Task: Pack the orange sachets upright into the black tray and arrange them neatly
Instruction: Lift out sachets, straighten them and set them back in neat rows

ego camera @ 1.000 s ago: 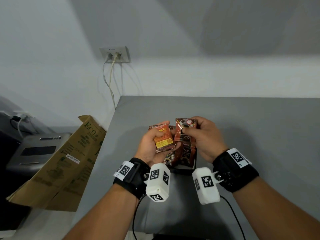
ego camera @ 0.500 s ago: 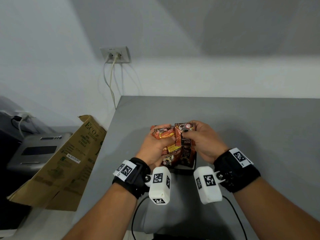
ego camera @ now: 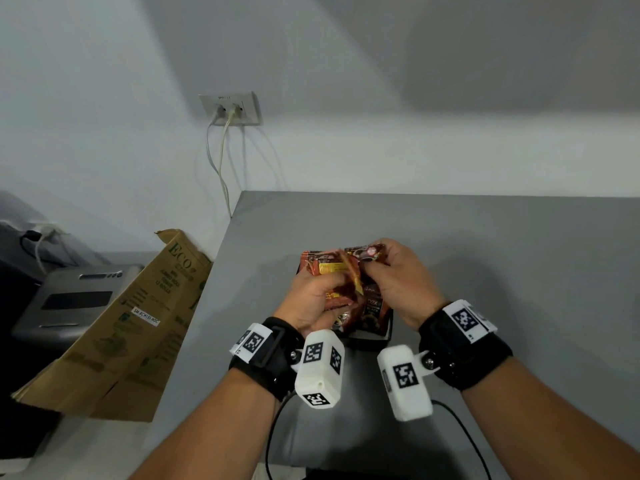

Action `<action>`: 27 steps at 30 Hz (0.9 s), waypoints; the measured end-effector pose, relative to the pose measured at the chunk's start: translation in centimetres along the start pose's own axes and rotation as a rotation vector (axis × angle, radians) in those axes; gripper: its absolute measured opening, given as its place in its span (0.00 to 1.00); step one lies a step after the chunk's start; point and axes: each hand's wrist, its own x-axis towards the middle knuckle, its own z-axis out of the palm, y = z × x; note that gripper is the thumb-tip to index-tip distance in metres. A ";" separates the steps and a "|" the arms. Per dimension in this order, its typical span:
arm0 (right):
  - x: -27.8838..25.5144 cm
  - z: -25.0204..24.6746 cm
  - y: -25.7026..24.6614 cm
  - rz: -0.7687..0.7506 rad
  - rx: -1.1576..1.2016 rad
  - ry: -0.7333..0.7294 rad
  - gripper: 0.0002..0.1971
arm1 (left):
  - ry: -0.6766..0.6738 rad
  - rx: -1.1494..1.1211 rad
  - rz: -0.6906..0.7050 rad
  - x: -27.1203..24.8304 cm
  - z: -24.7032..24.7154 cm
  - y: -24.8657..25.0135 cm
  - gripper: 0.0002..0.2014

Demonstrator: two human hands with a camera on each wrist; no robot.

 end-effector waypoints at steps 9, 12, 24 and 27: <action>0.5 -2.3 -1.1 0.164 0.586 0.058 0.08 | 0.172 -0.004 0.080 0.5 -0.9 0.5 0.25; -0.1 -1.6 -1.0 0.192 0.402 -0.048 0.07 | 0.214 -0.016 0.115 0.6 -0.7 0.3 0.33; -0.8 0.6 -0.1 0.162 0.192 -0.121 0.10 | 0.108 0.039 0.068 0.5 -0.3 0.3 0.26; -1.1 0.6 0.0 0.134 0.157 -0.120 0.11 | 0.119 0.061 0.093 0.6 -0.4 0.3 0.29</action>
